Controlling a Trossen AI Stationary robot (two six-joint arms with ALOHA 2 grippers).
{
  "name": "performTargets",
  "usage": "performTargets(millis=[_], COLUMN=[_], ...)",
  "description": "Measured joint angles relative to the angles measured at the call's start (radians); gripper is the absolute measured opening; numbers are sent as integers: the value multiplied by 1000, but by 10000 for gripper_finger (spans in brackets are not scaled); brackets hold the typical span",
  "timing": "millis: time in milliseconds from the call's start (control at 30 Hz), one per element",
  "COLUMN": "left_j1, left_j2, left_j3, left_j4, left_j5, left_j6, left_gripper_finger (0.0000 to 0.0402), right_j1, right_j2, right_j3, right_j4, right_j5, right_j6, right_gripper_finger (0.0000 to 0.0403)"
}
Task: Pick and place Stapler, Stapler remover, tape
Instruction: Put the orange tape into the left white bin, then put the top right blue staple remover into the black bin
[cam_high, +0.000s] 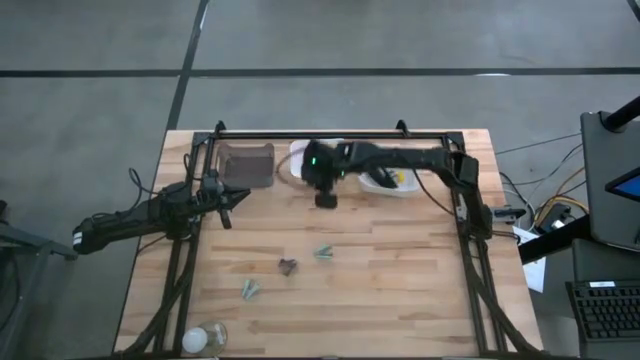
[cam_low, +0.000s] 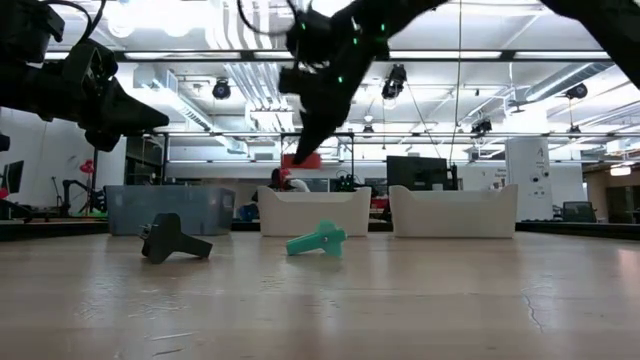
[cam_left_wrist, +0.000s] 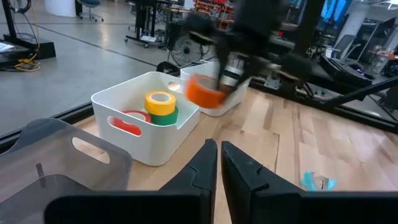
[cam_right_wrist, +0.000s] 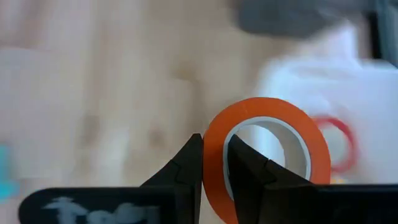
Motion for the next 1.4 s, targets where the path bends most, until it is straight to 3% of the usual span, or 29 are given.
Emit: performTargets(millis=[200,333,500,933,1100,1400], left_j1=[0,0,0,0,0,0], left_j2=[0,0,0,0,0,0], left_j3=[0,0,0,0,0,0], left_j4=[0,0,0,0,0,0], left_j5=[0,0,0,0,0,0], left_j6=[0,0,0,0,0,0], left_gripper_finger=[23,26,23,24,25,25], right_j1=[-138,-193,-208,-210,-211,-203], right_j2=[15,25,41,112,113,106], right_j3=[0,-1,-1,-2,-2,-2], right_j4=[25,56,157,256,254,240], right_j5=[-6,-76,-160,-180,-179,-159], right_j6=[76,105,165,255,253,260], right_gripper_finger=[54,54,54,60,86,182])
